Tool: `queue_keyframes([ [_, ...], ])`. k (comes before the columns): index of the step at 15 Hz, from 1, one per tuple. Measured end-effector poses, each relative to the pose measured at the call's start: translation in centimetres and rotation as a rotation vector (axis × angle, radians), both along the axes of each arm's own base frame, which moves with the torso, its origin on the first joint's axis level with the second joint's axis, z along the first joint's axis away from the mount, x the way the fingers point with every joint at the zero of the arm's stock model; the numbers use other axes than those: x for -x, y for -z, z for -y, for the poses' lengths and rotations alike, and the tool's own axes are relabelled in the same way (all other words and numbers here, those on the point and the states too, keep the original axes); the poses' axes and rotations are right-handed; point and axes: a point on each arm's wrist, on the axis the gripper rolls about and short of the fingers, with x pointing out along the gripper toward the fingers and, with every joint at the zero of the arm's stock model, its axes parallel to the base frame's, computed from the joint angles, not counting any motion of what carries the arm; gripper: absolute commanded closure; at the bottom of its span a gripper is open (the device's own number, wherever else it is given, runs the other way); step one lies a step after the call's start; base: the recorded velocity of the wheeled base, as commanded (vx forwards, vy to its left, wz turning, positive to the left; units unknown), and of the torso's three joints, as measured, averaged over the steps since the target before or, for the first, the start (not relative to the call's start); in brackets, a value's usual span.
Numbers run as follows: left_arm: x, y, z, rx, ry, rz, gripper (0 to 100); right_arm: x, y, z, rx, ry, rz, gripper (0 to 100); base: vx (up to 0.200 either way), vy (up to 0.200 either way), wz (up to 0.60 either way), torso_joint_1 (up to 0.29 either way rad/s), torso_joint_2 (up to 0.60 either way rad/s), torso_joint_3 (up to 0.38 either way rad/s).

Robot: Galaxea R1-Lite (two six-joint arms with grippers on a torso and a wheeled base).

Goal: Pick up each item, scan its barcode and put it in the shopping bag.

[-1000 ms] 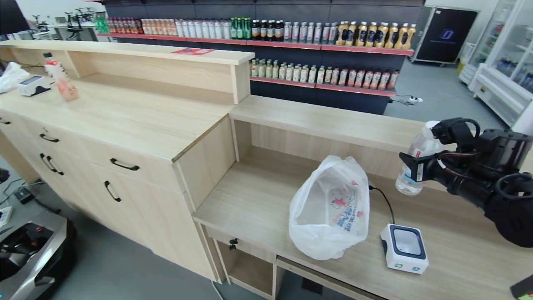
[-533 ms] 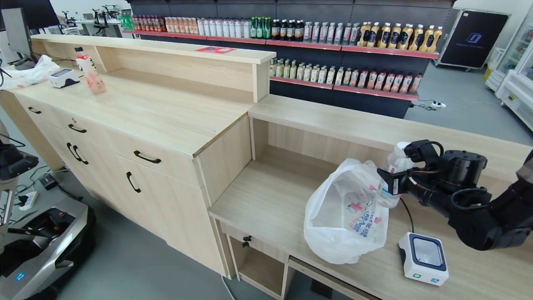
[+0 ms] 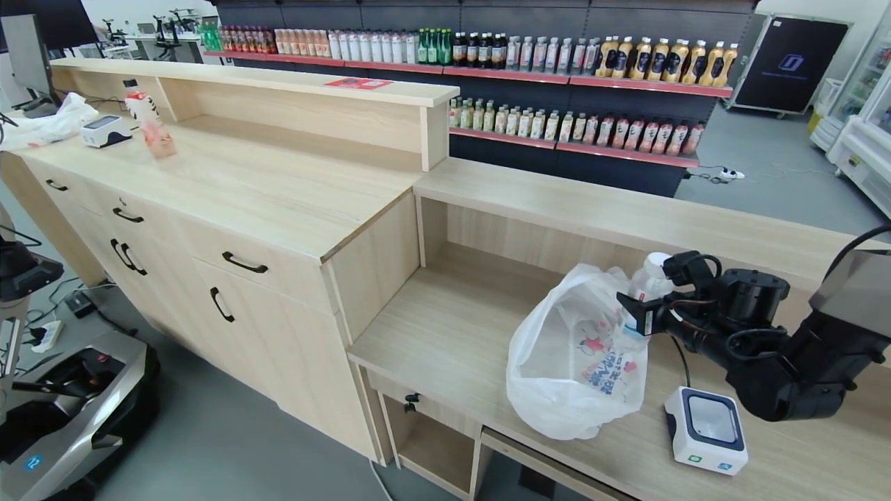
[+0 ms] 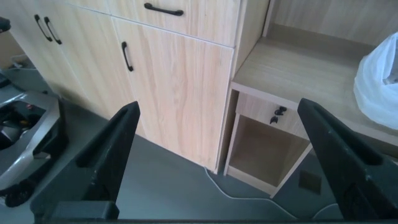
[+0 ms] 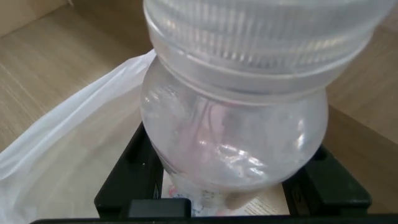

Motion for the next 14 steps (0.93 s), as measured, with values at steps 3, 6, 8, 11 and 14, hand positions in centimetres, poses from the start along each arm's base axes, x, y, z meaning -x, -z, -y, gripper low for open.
queue_keyframes([
  [3, 0.0, 0.0, 0.0, 0.0, 0.001, 0.0, 0, -1.3, 1.5, 0.4, 0.006, 0.001, 0.012, 100, 0.0, 0.0, 0.0, 0.0, 0.0, 0.0],
  [6, 0.0, 0.0, 0.0, 0.0, 0.001, 0.0, 0, -1.9, 3.0, 0.5, 0.011, -0.032, 0.008, 100, 0.0, 0.0, 0.0, 0.0, 0.0, 0.0],
  [8, 0.0, 0.0, 0.0, 0.0, 0.0, 0.0, 0, -2.1, 3.7, 0.5, 0.012, -0.061, 0.017, 100, 0.0, 0.0, 0.0, 0.0, 0.0, 0.0],
  [11, 0.0, 0.0, 0.0, 0.0, 0.0, 0.0, 0, -2.8, 4.6, 0.4, 0.011, -0.069, 0.025, 100, 0.0, 0.0, 0.0, 0.0, 0.0, 0.0],
  [14, 0.0, 0.0, 0.0, 0.0, 0.0, 0.0, 0, -3.5, 5.4, 0.3, 0.01, -0.082, 0.025, 100, 0.0, 0.0, 0.0, 0.0, 0.0, 0.0],
])
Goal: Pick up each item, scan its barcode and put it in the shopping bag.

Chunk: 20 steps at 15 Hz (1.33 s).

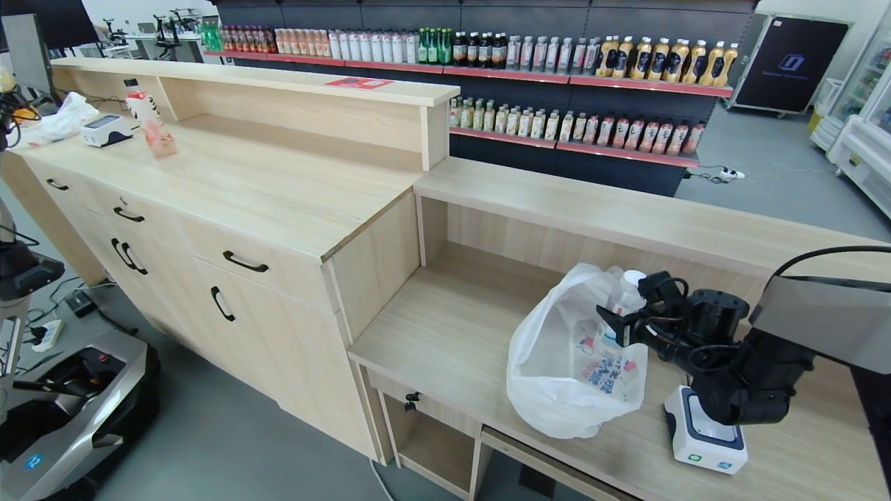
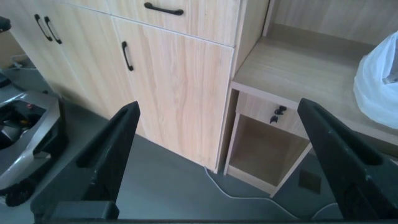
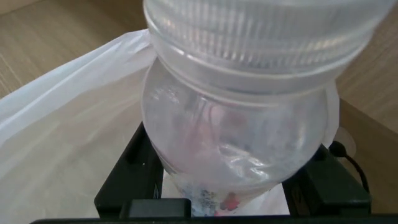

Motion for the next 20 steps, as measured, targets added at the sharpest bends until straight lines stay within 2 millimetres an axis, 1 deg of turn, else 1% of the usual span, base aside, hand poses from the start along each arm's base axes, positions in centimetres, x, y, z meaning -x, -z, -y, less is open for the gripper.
queue_keyframes([
  [4, 0.0, 0.0, 0.0, 0.0, 0.0, 0.0, 0, -0.2, 1.2, 0.0, -0.001, -0.017, -0.013, 100, 0.0, 0.0, 0.0, 0.0, 0.0, 0.0],
  [5, 0.0, 0.0, 0.0, 0.0, 0.0, 0.0, 0, -0.3, 1.5, 0.0, -0.001, -0.017, -0.019, 0, 0.0, 0.0, 0.0, 0.0, 0.0, 0.0],
  [11, 0.0, 0.0, 0.0, 0.0, 0.0, 0.0, 0, -0.1, 2.1, -0.1, 0.031, -0.052, -0.031, 0, 0.0, 0.0, 0.0, 0.0, 0.0, 0.0],
  [13, 0.0, 0.0, 0.0, 0.0, -0.001, 0.0, 0, 0.5, 1.8, -0.1, 0.033, -0.054, -0.045, 0, 0.0, 0.0, 0.0, 0.0, 0.0, 0.0],
  [16, 0.0, 0.0, 0.0, 0.0, 0.0, 0.0, 0, 1.2, -0.7, 0.2, 0.034, -0.047, -0.024, 0, 0.0, 0.0, 0.0, 0.0, 0.0, 0.0],
  [19, 0.0, 0.0, 0.0, 0.0, 0.0, 0.0, 0, 2.5, -4.0, 0.9, 0.044, -0.026, -0.035, 0, 0.0, 0.0, 0.0, 0.0, 0.0, 0.0],
  [20, 0.0, 0.0, 0.0, 0.0, 0.0, 0.0, 0, 3.3, -5.3, 1.3, 0.05, -0.016, -0.043, 0, 0.0, 0.0, 0.0, 0.0, 0.0, 0.0],
])
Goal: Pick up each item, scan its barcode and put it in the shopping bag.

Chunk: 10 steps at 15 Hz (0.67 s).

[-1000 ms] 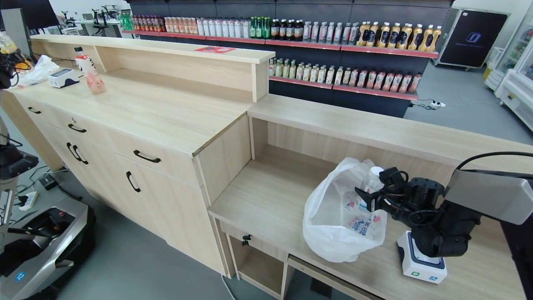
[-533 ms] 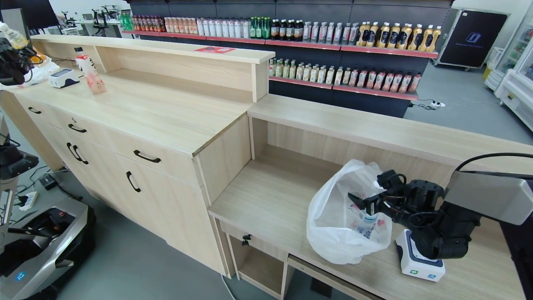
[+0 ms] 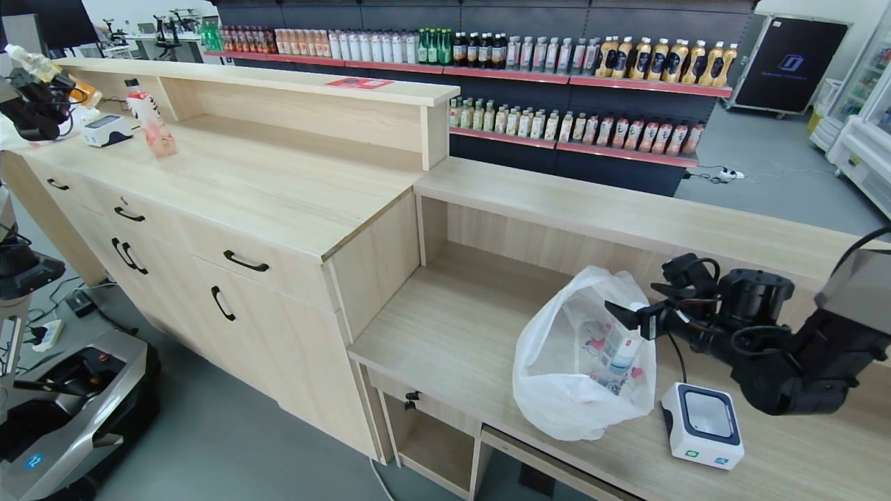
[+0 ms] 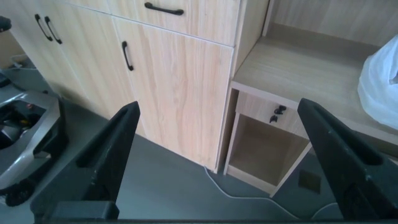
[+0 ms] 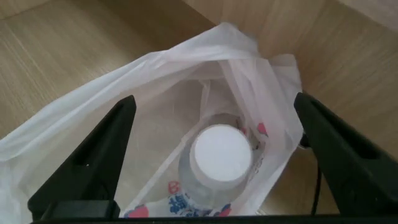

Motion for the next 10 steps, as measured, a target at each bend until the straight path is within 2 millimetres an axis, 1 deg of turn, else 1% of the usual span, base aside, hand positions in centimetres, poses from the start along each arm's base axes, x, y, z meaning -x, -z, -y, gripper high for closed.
queue_keyframes([
  [2, 0.0, 0.0, 0.0, 0.0, 0.0, 0.0, 0, 2.1, -2.9, 0.7, 0.007, 0.025, -0.001, 0, 0.0, 0.0, 0.0, 0.0, 0.0, 0.0],
  [3, 0.0, 0.0, 0.0, 0.0, 0.0, 0.0, 0, 3.7, -4.5, 1.2, 0.015, 0.049, 0.003, 0, 0.0, 0.0, 0.0, 0.0, 0.0, 0.0],
  [5, 0.0, 0.0, 0.0, 0.0, -0.001, 0.0, 0, 7.4, -7.1, 2.3, 0.061, 0.144, -0.016, 0, 0.0, 0.0, -0.6, 0.0, 0.0, 0.002],
  [6, 0.0, 0.0, 0.0, 0.0, 0.0, 0.0, 0, 9.5, -8.2, 3.3, 0.092, 0.21, -0.037, 0, 0.0, 0.0, -0.6, 0.002, 0.0, 0.002],
  [7, 0.0, 0.0, 0.0, 0.0, 0.0, 0.0, 0, 11.5, -9.0, 4.9, 0.118, 0.291, -0.06, 0, 0.0, 0.0, -0.6, 0.002, -0.01, 0.002],
  [9, 0.0, 0.0, 0.0, 0.0, -0.001, 0.0, 0, 15.1, -9.7, 8.2, 0.157, 0.471, -0.114, 0, 0.0, 0.0, -0.6, -0.012, 0.0, 0.0],
  [10, 0.0, 0.0, 0.0, 0.0, 0.0, 0.0, 0, 16.9, -9.7, 9.9, 0.172, 0.605, -0.162, 0, 0.0, 0.0, -0.6, 0.017, 0.01, 0.002],
])
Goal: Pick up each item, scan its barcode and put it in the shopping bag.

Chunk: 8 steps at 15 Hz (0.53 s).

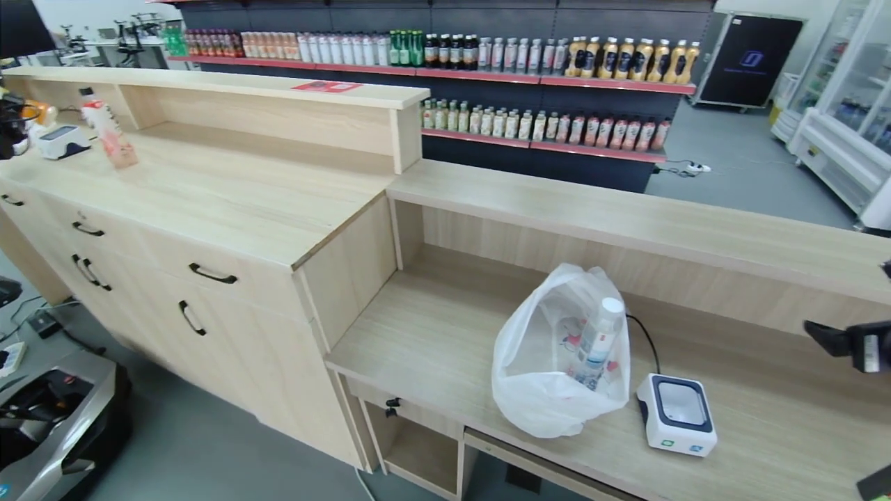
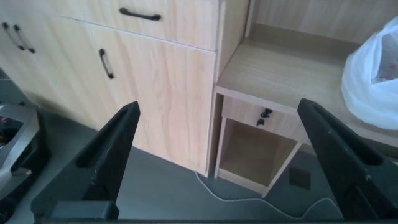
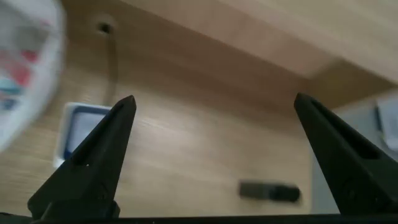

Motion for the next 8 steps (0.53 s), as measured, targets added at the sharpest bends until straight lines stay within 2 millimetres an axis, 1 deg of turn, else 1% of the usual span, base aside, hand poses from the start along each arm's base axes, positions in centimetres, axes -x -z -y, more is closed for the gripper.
queue_keyframes([
  [2, 0.0, 0.0, 0.0, 0.0, 0.0, 0.0, 0, 3.0, 0.5, 2.2, 0.013, 0.317, -0.115, 0, 0.0, 0.0, -0.6, 0.01, 0.0, 0.005],
  [3, 0.0, 0.0, 0.0, 0.0, 0.0, 0.0, 0, 4.1, 0.6, 3.0, 0.006, 0.431, -0.137, 0, 0.0, 0.0, -0.6, -0.002, 0.0, 0.002],
  [4, 0.0, 0.0, 0.0, 0.0, -0.001, 0.0, 0, 5.0, 0.8, 3.7, -0.001, 0.545, -0.161, 0, 0.0, 0.0, 0.0, 0.0, 0.0, 0.0],
  [5, 0.0, 0.0, 0.0, 0.0, 0.0, 0.0, 0, 5.6, 1.1, 4.2, -0.025, 0.615, -0.169, 0, 0.0, 0.0, 0.0, 0.0, 0.0, 0.0],
  [8, 0.0, 0.0, 0.0, 0.0, 0.0, 0.0, 0, 5.7, 2.3, 5.6, -0.074, 0.684, -0.193, 0, 0.0, 0.0, 0.0, 0.0, 0.0, 0.0],
])
